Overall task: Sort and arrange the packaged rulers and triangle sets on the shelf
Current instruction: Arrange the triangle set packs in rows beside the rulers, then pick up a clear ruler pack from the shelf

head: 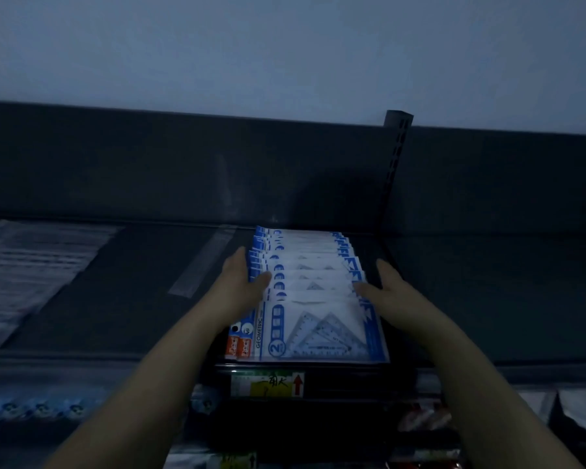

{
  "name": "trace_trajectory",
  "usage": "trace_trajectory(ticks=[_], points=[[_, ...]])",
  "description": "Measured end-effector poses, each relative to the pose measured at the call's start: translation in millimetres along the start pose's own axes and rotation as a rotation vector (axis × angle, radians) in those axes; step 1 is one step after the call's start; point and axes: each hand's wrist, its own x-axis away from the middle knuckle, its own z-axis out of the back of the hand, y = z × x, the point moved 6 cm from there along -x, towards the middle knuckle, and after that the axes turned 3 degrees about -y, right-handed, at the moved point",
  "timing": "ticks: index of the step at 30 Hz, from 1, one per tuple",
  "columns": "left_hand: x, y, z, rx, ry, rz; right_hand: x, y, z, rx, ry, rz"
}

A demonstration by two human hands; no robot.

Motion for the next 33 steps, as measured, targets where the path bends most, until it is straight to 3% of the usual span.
trace_trajectory(ticks=[7,11,13,17,23,27,29,33], points=[[-28,-1,-10,-0.038,-0.04,-0.005,-34,-11,-16,0.067,-0.024,0.01],[-25,-9,37,-0.327,0.3,-0.058,-39,-21,-4,0.177,0.115,0.072],[-27,-22,61,-0.529,0.395,0.034,-43,-30,-12,0.219,0.097,0.12],[-31,-42,78,-0.644,0.278,0.285,-56,-51,-40,0.383,0.048,0.133],[-42,-39,94,-0.536,0.15,0.371,-62,-82,-72,0.542,0.019,0.134],[-41,-55,105,-0.335,0.065,0.385,-58,-96,-96,0.56,0.02,0.157],[-35,-61,115,-0.156,0.092,0.318,-58,-106,-113,0.516,0.011,0.191],[-18,-78,127,0.503,0.175,0.167,-58,-137,-157,0.384,-0.042,0.229]])
